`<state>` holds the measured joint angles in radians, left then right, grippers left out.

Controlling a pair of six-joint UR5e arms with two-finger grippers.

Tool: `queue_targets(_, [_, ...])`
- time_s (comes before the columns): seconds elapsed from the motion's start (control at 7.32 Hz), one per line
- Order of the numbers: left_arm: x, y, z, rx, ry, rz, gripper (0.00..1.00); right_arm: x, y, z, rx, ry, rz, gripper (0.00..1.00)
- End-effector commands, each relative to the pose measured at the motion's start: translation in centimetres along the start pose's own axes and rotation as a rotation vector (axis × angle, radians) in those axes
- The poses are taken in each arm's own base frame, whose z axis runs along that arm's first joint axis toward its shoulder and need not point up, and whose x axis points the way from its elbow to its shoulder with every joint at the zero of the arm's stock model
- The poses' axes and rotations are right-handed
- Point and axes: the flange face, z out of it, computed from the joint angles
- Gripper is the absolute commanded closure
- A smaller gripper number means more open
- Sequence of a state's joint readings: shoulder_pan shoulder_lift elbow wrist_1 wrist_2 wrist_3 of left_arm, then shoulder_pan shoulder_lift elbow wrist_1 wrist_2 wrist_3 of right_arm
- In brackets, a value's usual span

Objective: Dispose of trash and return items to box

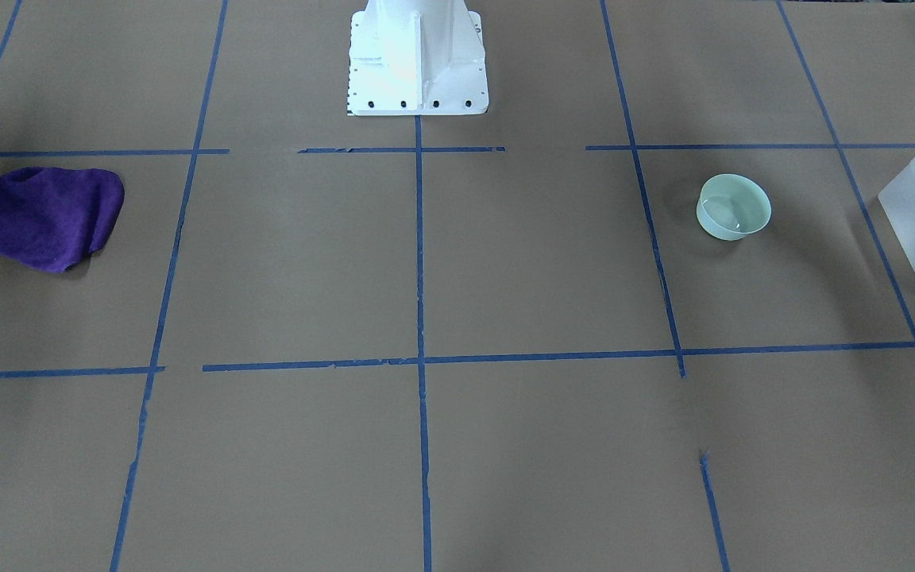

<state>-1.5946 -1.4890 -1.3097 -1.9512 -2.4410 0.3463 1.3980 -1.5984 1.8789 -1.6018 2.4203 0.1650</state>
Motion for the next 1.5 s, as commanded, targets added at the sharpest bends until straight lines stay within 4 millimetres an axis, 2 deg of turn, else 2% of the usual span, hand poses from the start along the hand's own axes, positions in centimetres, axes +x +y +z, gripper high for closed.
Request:
queue_targets(0.0, [5.9, -5.2, -6.2, 0.048, -0.027, -0.057, 0.24, -1.7, 0.3, 1.1, -0.017, -0.061, 0.032, 0.00])
queue_targets(0.14, [8.4, -6.6, -8.1, 0.062, -0.029, -0.086, 0.24, -1.7, 3.6, 4.1, -0.054, -0.064, 0.042, 0.00])
queue_targets(0.27, [10.0, -7.2, -8.3, 0.063, -0.025, -0.092, 0.21, -1.3, 7.9, 7.4, -0.065, -0.069, 0.016, 0.00])
queue_targets(0.41, [11.4, -7.9, -8.4, 0.065, -0.020, -0.097, 0.20, -2.4, 10.7, 9.9, -0.073, -0.056, 0.036, 0.00])
queue_targets(0.55, [12.8, -8.6, -8.2, 0.062, -0.014, -0.110, 0.19, -3.8, 11.7, 12.1, -0.078, -0.031, 0.093, 0.00])
queue_targets(0.68, [13.3, -8.8, -8.0, 0.059, -0.008, -0.117, 0.17, -3.8, 12.1, 13.9, -0.095, -0.008, 0.106, 0.00])
queue_targets(0.82, [13.4, -8.9, -7.9, 0.057, -0.004, -0.117, 0.17, -2.7, 12.4, 15.5, -0.112, 0.026, 0.115, 0.00])
queue_targets(1.09, [13.5, -8.9, -7.9, 0.058, -0.001, -0.122, 0.16, -1.5, 13.0, 17.4, -0.134, 0.066, 0.118, 0.00])
queue_targets(1.23, [13.6, -8.9, -7.9, 0.059, 0.001, -0.119, 0.14, -1.5, 13.1, 18.4, -0.134, 0.091, 0.100, 0.00])
queue_targets(1.37, [13.6, -8.9, -7.9, 0.059, 0.002, -0.120, 0.14, -1.2, 13.4, 19.5, -0.152, 0.103, 0.099, 0.05])
